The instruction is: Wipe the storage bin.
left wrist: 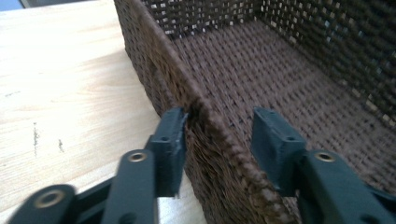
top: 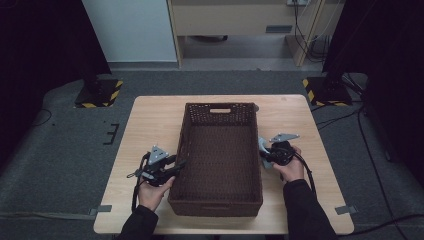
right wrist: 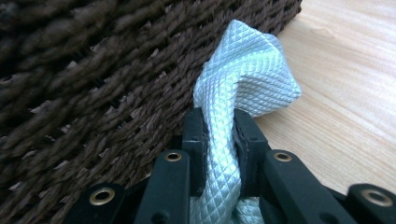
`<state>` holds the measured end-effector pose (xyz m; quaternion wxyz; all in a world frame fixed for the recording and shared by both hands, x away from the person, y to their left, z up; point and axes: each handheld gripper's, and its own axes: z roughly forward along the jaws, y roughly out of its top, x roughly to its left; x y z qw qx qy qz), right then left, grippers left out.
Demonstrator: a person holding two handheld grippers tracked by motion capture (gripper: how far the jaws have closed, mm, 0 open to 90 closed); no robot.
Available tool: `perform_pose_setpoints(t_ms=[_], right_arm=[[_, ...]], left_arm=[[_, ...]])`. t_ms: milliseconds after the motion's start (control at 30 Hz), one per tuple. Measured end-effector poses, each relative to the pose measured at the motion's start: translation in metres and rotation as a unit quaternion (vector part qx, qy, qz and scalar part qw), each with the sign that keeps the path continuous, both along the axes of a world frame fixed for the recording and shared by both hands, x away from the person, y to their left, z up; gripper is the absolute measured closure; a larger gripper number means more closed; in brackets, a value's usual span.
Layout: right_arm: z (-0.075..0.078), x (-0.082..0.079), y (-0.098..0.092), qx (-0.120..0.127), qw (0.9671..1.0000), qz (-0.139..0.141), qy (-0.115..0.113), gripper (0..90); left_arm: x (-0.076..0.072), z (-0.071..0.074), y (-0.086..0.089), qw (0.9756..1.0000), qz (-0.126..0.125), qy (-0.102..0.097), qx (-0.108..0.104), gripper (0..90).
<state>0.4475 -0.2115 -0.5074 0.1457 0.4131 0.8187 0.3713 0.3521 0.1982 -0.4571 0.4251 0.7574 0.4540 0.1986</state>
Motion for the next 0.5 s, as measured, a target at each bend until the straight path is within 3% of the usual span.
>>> perform_pose_setpoints(t_ms=[133,233,300,400,500], right_arm=[[0.017,-0.003,-0.004,0.019,0.9995,-0.005,-0.027,77.7],[0.043,-0.010,-0.010,0.061,0.9958,-0.007,-0.069,77.8],[0.058,-0.015,-0.010,0.069,0.9937,-0.005,-0.088,77.9],[0.071,-0.021,-0.008,0.074,0.9916,0.005,-0.106,77.8],[0.069,-0.021,-0.005,0.070,0.9924,0.008,-0.100,77.8]], left_arm=[[0.000,0.000,0.000,1.0000,0.006,0.003,-0.007,58.5],[0.000,0.000,-0.001,0.9999,0.012,0.000,-0.001,60.3],[0.000,0.000,-0.001,0.9999,0.015,0.000,-0.002,60.9],[0.000,0.000,-0.002,0.9998,0.019,0.000,-0.004,61.9],[0.001,0.000,-0.003,0.9996,0.026,0.002,-0.009,62.8]])
